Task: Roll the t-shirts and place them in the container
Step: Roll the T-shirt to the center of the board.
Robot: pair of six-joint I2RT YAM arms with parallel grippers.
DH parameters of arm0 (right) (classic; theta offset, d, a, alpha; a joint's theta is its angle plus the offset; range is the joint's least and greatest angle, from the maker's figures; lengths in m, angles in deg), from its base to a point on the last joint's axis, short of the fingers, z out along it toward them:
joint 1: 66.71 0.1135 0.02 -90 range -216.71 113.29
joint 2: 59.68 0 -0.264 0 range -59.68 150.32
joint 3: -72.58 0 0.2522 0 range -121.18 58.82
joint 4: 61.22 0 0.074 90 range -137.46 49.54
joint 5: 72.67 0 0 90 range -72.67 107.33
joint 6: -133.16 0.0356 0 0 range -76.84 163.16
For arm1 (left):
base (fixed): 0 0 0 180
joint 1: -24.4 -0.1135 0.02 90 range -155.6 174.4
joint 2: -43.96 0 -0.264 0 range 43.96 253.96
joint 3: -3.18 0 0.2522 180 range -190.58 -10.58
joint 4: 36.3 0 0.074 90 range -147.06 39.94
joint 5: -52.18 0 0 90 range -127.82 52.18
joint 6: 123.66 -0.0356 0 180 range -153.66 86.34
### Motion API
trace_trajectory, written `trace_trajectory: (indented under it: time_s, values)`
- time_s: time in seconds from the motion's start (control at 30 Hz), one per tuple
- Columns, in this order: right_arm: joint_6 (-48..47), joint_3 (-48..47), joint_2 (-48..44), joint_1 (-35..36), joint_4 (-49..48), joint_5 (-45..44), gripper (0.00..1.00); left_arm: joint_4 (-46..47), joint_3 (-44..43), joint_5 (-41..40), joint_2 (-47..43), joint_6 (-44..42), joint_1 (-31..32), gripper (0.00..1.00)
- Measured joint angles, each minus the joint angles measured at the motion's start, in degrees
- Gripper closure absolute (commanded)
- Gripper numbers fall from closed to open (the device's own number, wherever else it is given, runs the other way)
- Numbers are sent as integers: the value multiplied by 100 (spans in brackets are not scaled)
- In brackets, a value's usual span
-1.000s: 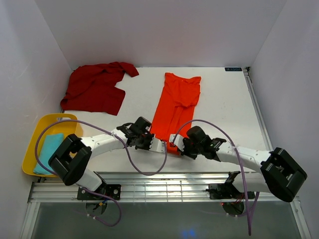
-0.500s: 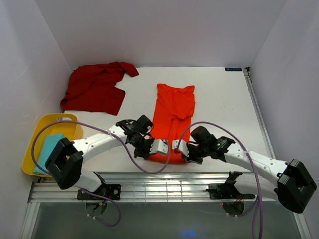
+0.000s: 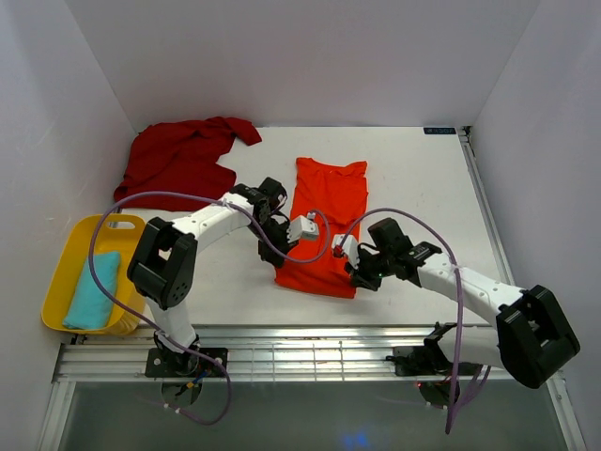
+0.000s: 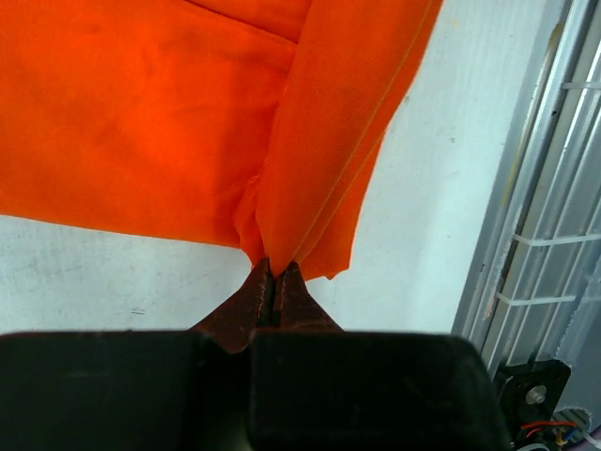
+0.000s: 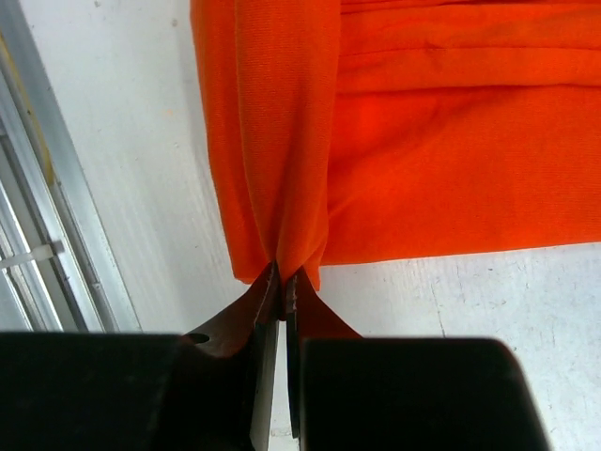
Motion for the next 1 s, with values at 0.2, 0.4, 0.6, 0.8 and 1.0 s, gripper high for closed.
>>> trace_trajectory:
  time_s: [0.2, 0.4, 0.6, 0.8, 1.0]
  values:
    - [240, -72, 483, -251, -282, 70, 92, -101, -269, -37, 396, 9, -68, 94]
    - [564, -72, 551, -446, -490, -37, 74, -17, -549, -116, 645, 144, -68, 77]
    - [946, -70, 485, -638, -752, -435, 67, 146, -551, -291, 658, 350, -68, 61]
    - [1191, -70, 177, -726, -866, -754, 68, 374, -557, -514, 656, 452, -83, 57]
    - [1416, -52, -295, -752, -977, -369, 73, 509, -992, -560, 603, 761, -225, 58]
